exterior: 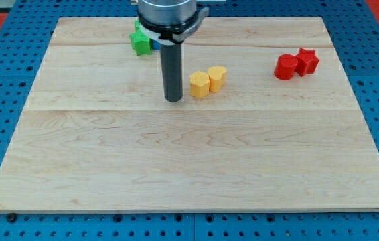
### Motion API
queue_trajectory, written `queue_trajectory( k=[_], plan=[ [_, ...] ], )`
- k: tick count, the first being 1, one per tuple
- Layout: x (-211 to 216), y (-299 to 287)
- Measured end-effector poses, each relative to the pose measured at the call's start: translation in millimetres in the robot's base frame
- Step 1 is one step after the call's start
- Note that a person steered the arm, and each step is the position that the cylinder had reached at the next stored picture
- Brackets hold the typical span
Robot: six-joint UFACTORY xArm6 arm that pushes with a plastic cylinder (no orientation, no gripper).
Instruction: Push the yellow blocks towards the top right
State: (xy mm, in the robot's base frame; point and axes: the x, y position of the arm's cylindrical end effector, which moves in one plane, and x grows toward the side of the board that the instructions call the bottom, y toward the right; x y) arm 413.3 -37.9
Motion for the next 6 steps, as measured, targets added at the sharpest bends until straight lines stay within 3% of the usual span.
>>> queue_trajectory(
  k=[6],
  plan=[
    [-8,52]
  ],
)
